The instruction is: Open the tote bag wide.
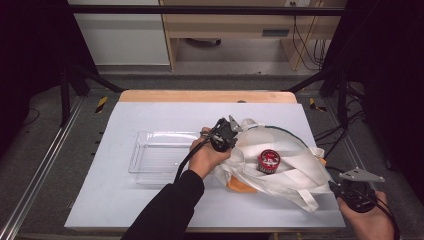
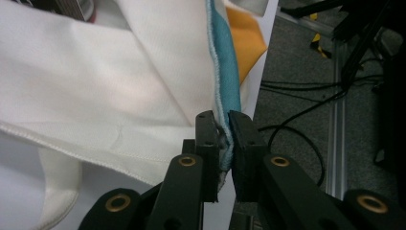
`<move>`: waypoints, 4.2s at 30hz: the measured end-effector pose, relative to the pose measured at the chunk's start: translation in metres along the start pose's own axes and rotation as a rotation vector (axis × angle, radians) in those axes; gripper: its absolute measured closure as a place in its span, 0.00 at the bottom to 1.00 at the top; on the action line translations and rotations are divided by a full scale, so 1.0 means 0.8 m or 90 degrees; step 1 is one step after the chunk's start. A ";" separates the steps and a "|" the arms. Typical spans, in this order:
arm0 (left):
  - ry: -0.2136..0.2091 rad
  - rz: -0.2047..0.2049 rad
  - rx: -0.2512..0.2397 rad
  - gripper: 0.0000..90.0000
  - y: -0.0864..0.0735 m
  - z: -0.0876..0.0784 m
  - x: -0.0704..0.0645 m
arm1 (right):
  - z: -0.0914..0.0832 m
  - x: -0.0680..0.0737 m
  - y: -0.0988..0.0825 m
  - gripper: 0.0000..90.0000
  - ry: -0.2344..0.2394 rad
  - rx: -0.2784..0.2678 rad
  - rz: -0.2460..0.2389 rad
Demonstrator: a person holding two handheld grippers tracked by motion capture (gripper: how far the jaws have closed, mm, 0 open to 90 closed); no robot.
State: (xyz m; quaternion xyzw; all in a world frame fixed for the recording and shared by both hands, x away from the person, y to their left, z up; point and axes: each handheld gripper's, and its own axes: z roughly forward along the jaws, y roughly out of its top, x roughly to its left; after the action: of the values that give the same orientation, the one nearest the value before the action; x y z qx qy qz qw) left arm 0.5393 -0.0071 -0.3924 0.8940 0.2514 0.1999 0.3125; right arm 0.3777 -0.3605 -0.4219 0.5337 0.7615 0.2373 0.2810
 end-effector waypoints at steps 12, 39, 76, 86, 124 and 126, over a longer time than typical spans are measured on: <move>0.024 0.005 -0.066 0.76 -0.006 -0.022 -0.007 | -0.008 0.002 0.005 0.65 0.026 -0.094 -0.008; -0.043 0.045 -0.122 0.56 -0.042 -0.061 -0.090 | -0.008 0.037 0.093 0.38 0.083 -0.160 -0.082; -0.096 0.012 -0.108 0.82 -0.094 -0.039 -0.103 | 0.113 -0.004 0.170 0.91 0.085 0.019 -0.156; -0.114 0.009 -0.111 0.92 -0.103 -0.034 -0.100 | 0.134 -0.002 0.168 0.96 0.040 0.028 -0.166; -0.093 0.009 -0.118 0.72 -0.096 -0.051 -0.095 | 0.109 0.000 0.169 0.49 0.000 -0.077 -0.072; -0.083 0.006 -0.126 0.63 -0.088 -0.060 -0.092 | 0.093 0.002 0.166 0.43 0.020 -0.095 -0.071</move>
State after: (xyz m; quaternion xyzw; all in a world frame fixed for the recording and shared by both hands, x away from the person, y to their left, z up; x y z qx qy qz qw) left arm 0.4337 0.0201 -0.4189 0.8709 0.2055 0.1664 0.4142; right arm 0.5179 -0.3121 -0.3885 0.4646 0.7743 0.2856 0.3211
